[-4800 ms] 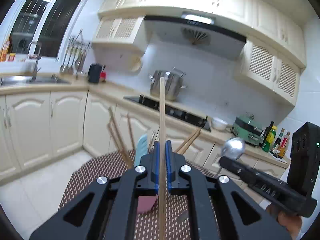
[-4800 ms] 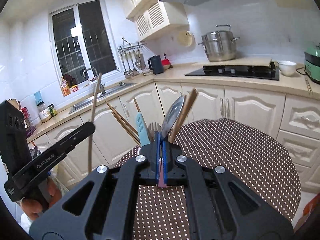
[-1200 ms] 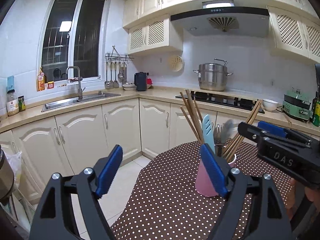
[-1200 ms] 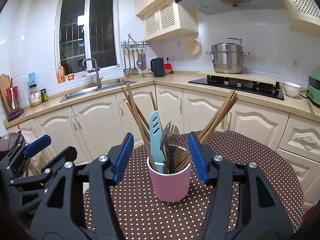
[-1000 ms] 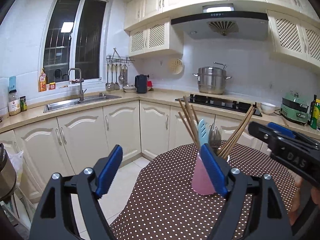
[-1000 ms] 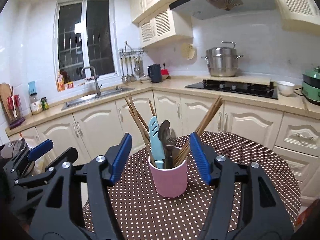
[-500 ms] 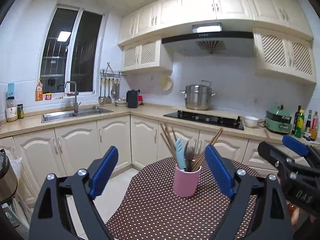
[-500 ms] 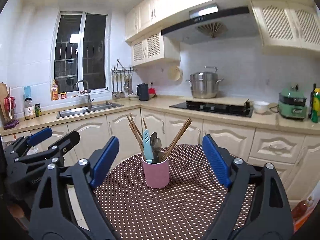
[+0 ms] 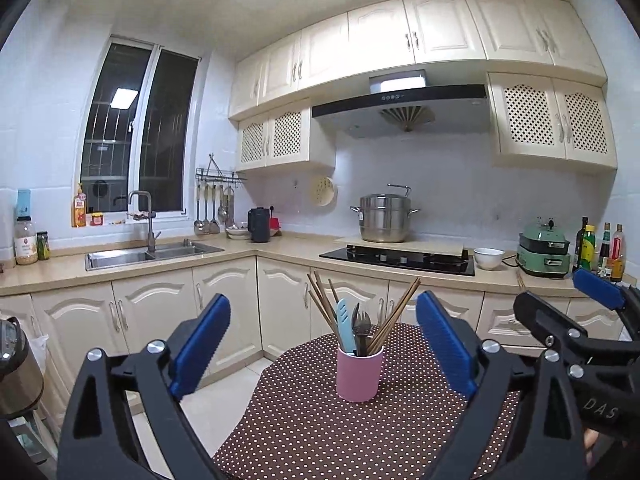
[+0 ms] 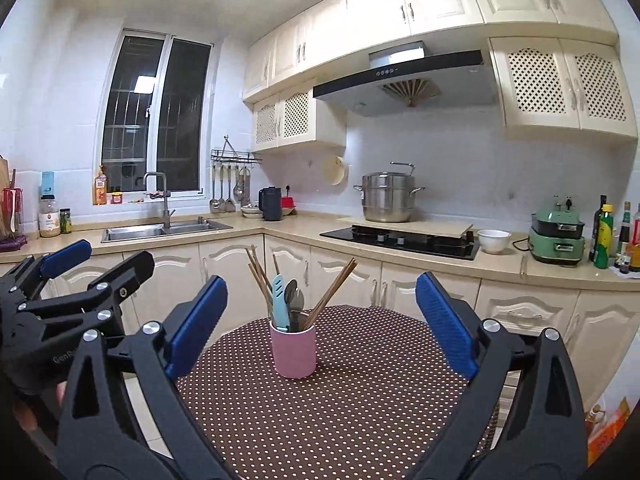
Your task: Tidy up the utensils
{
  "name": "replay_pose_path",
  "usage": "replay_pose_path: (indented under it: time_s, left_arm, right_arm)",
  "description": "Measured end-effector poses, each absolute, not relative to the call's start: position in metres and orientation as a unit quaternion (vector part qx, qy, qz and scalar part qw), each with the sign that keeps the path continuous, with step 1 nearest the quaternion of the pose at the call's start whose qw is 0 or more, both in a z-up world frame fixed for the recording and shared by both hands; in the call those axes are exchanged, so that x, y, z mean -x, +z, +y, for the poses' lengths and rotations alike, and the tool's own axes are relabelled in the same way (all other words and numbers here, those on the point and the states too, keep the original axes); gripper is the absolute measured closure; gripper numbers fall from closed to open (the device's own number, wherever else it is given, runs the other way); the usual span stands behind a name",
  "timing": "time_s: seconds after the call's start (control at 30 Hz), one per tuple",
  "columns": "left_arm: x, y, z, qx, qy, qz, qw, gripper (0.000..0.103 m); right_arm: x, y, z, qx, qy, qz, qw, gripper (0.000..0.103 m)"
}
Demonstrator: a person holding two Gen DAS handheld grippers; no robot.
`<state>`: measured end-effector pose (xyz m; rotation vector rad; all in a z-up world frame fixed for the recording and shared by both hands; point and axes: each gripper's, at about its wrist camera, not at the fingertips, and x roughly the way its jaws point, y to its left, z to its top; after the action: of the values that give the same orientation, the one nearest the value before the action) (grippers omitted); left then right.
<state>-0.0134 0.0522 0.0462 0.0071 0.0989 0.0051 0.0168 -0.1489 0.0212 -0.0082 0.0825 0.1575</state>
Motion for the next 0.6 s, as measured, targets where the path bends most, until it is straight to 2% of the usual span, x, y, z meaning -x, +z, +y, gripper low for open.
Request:
replay_pose_path:
  time_s: [0.6]
  left_arm:
    - [0.037,0.059,0.045,-0.007,-0.006,0.024,1.0,0.011]
  right_arm:
    - [0.012,0.032,-0.156,0.021,0.047,-0.005,0.999,0.008]
